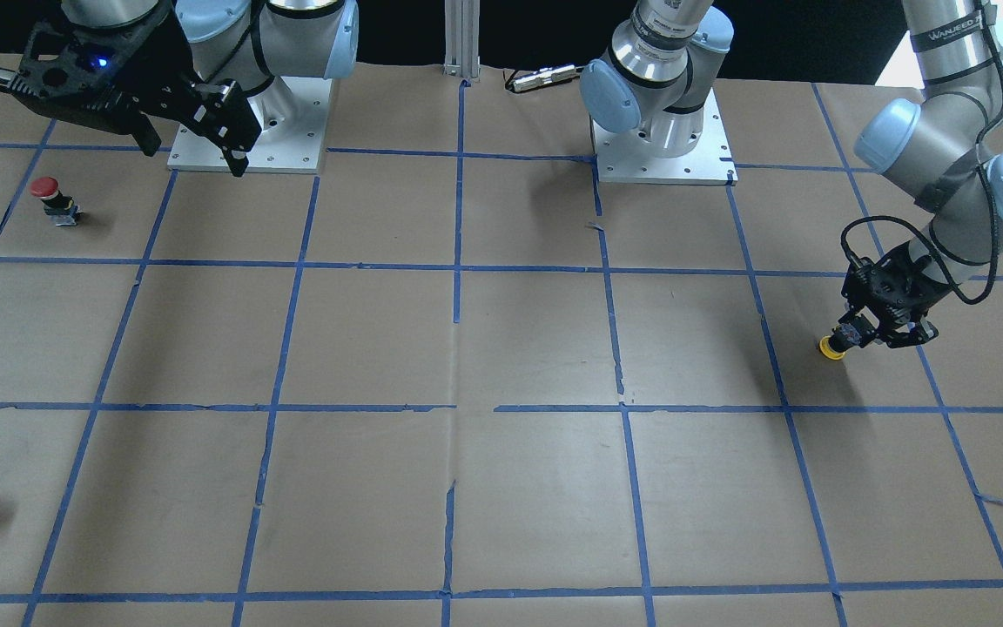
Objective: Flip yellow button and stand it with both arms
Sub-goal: 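Lift the button with the left gripper and carry it toward the right gripper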
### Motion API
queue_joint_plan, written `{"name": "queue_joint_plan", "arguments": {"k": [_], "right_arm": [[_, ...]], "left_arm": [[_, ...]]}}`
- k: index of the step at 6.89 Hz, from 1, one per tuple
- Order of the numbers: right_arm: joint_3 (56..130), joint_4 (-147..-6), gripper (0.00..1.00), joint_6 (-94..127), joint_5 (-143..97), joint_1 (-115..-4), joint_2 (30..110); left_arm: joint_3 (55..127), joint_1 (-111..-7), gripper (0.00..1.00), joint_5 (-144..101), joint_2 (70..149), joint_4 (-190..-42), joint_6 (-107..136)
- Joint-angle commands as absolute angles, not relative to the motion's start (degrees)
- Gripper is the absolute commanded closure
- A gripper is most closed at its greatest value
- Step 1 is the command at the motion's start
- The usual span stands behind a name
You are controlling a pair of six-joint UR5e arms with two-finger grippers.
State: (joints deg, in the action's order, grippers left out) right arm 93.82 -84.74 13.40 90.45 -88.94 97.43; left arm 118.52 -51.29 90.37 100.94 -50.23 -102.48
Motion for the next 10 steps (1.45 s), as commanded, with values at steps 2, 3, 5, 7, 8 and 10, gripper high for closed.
{"name": "queue_joint_plan", "arguments": {"k": [2, 3, 5, 7, 8, 10], "right_arm": [[95.1, -84.6, 0.0, 14.2, 90.3, -88.9, 97.6], [95.4, -84.9, 0.0, 14.2, 90.3, -88.9, 97.6], [95.5, -85.2, 0.0, 14.3, 90.2, -88.9, 97.6], [95.4, -85.3, 0.0, 17.6, 86.1, -88.8, 97.3], [95.1, -85.6, 0.0, 24.5, 78.0, -88.3, 97.1], [94.9, -86.9, 0.0, 31.8, 67.8, -85.9, 97.0]], "left_arm": [[113.9, -52.7, 0.84, 82.7, 96.9, -64.3, -95.5], [112.5, -53.3, 0.84, 77.7, 95.5, -69.6, -94.7], [109.3, -58.2, 0.84, 75.3, 91.3, -81.4, -83.7], [103.6, -64.5, 0.84, 67.8, 90.6, -93.3, -65.5], [103.0, -68.4, 0.84, 63.5, 89.7, -95.2, -56.8], [103.4, -73.2, 0.84, 46.7, 89.0, -101.0, -45.1]]}}
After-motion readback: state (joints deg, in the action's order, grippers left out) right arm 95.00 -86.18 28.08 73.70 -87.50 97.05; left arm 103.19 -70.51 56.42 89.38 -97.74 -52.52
